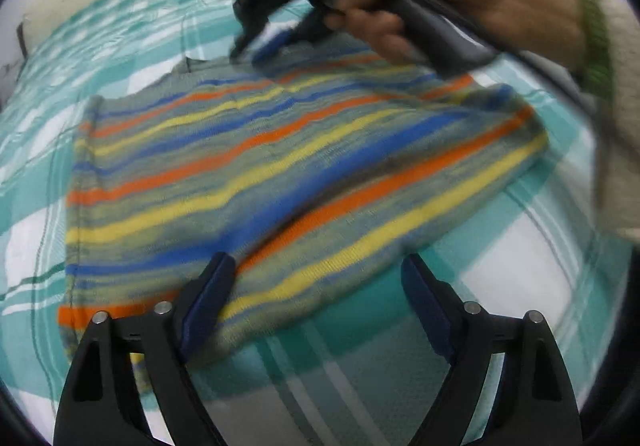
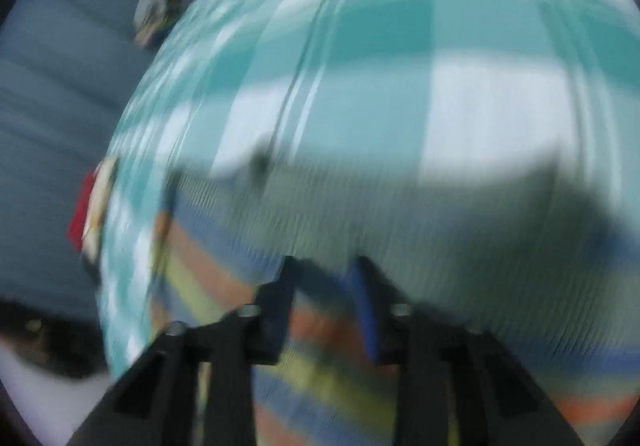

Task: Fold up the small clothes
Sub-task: 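Open both tools and move them over the sweater side, then grasp the sweater side with the left tool while the right tool grasps it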

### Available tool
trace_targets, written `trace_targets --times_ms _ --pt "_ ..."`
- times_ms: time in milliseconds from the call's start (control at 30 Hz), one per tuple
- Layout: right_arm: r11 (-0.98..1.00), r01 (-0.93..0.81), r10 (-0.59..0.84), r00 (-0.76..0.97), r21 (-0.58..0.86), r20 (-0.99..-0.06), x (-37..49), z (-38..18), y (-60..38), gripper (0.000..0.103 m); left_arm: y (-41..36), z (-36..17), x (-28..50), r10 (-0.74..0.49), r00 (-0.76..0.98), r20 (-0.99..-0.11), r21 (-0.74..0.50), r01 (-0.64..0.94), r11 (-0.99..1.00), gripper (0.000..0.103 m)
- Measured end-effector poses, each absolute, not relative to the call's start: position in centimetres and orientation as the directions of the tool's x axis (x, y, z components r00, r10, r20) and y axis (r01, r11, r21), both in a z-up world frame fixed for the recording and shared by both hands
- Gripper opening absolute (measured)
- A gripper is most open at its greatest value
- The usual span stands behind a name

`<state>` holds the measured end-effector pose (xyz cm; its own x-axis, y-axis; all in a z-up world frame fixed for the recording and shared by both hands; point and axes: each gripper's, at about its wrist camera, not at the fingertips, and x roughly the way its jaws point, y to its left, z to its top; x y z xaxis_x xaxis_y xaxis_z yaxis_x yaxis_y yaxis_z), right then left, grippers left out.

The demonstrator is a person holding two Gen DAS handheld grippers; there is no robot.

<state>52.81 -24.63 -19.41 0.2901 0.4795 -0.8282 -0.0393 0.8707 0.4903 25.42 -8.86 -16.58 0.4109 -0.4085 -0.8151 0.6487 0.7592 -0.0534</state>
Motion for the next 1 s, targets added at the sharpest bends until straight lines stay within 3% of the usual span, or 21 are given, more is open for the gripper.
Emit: trace_targets --times_ms 100,200,267,367,533,733,767,833,867,933,1000 --pt "0.873 0.012 0.432 0.444 0.487 -0.785 52.8 -17.2 -27.3 0.028 -8.4 -15.7 24.3 -0.419 0.402 -0.814 -0.055 0.665 0.745 0.088" --pt "0.842 -0.014 0.471 0.507 0.539 -0.722 50.2 -14.7 -30.2 0.035 -8.5 -14.6 23.4 -0.441 0.415 -0.796 -0.070 0.661 0.747 0.088" --pt "0.823 -0.046 0.497 0.541 0.566 -0.679 47.3 -12.7 -33.1 0.055 -9.6 -13.8 22.9 -0.457 0.420 -0.784 -0.073 0.669 0.740 0.088" --pt "0.832 -0.050 0.475 0.579 0.552 -0.663 41.6 -10.8 -38.5 0.061 -12.9 -13.4 22.4 -0.456 0.432 -0.778 -0.011 0.717 0.697 0.088" --pt "0.867 0.017 0.427 0.489 0.498 -0.760 37.0 -13.0 -44.2 0.062 -21.6 -14.9 21.8 -0.443 0.402 -0.802 0.044 0.779 0.626 0.088" --pt "0.778 0.053 0.547 0.432 0.625 -0.717 38.4 -17.0 -46.6 0.062 -28.8 -16.5 22.4 -0.406 0.467 -0.786 0.129 0.765 0.631 0.088" --pt "0.771 0.055 0.559 0.420 0.635 -0.715 39.4 -17.7 -46.4 0.062 -29.3 -16.4 22.5 -0.416 0.469 -0.779 0.123 0.765 0.632 0.080" --pt "0.753 0.047 0.581 0.421 0.656 -0.697 41.5 -18.7 -45.8 0.058 -29.6 -16.2 22.4 -0.422 0.477 -0.771 0.131 0.767 0.628 0.044" --pt "0.749 0.044 0.583 0.431 0.661 -0.689 42.0 -18.9 -45.7 0.041 -29.5 -16.2 22.4 -0.408 0.493 -0.768 0.150 0.758 0.635 0.013" --pt "0.751 0.045 0.573 0.451 0.659 -0.684 43.2 -18.9 -45.2 0.010 -28.2 -15.6 22.5 -0.425 0.491 -0.760 0.118 0.749 0.652 0.010" --pt "0.752 0.041 0.564 0.479 0.658 -0.673 43.5 -18.1 -44.9 0.010 -26.1 -14.5 22.7 -0.457 0.483 -0.747 0.055 0.730 0.681 0.009"
